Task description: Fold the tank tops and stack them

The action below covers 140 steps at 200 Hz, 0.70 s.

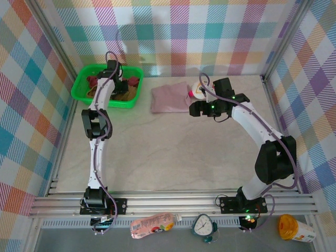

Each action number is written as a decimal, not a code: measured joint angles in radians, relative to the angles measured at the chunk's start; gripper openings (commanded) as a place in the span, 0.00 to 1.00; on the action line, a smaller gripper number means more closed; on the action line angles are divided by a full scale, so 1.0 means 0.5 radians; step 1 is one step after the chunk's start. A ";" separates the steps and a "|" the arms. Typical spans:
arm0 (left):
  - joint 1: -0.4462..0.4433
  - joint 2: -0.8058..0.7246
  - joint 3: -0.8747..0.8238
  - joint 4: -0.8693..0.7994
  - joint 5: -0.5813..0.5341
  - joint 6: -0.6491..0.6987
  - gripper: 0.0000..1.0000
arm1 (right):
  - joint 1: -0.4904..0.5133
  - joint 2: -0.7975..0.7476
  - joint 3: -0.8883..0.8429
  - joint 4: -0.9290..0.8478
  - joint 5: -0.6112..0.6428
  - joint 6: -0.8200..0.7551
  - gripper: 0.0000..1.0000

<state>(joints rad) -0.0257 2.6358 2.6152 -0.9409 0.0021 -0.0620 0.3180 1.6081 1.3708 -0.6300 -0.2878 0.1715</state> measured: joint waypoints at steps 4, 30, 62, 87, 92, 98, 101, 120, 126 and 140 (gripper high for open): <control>0.000 0.000 0.008 0.002 -0.001 0.000 0.00 | 0.000 0.000 0.000 0.000 0.001 0.000 0.83; -0.006 -0.049 0.027 -0.009 -0.005 -0.001 0.00 | 0.000 0.000 0.000 0.003 0.005 0.009 0.84; -0.015 -0.244 0.026 -0.089 -0.024 -0.001 0.00 | 0.000 0.002 0.000 0.048 -0.020 0.051 0.84; -0.030 -0.526 0.026 -0.112 -0.066 -0.002 0.00 | 0.000 0.030 0.008 0.116 -0.078 0.103 0.84; -0.033 -0.595 0.026 -0.112 -0.076 -0.005 0.00 | 0.000 0.040 0.011 0.131 -0.092 0.112 0.84; -0.037 -0.674 0.026 -0.111 -0.085 -0.009 0.00 | 0.000 0.053 0.017 0.148 -0.106 0.123 0.84; -0.039 -0.709 0.027 -0.111 -0.090 -0.009 0.00 | 0.000 0.060 0.020 0.154 -0.111 0.131 0.84; -0.053 -0.955 0.034 -0.108 -0.122 -0.014 0.00 | 0.000 0.089 0.024 0.217 -0.162 0.188 0.84; -0.058 -1.020 0.039 -0.108 -0.128 -0.021 0.00 | 0.000 0.094 0.027 0.235 -0.177 0.207 0.84; -0.072 -1.170 0.043 -0.108 -0.136 -0.047 0.00 | 0.000 0.100 0.034 0.273 -0.208 0.243 0.84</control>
<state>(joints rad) -0.0616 2.0510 2.6369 -0.9951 -0.0658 -0.0856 0.3180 1.6581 1.3876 -0.4934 -0.3920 0.2928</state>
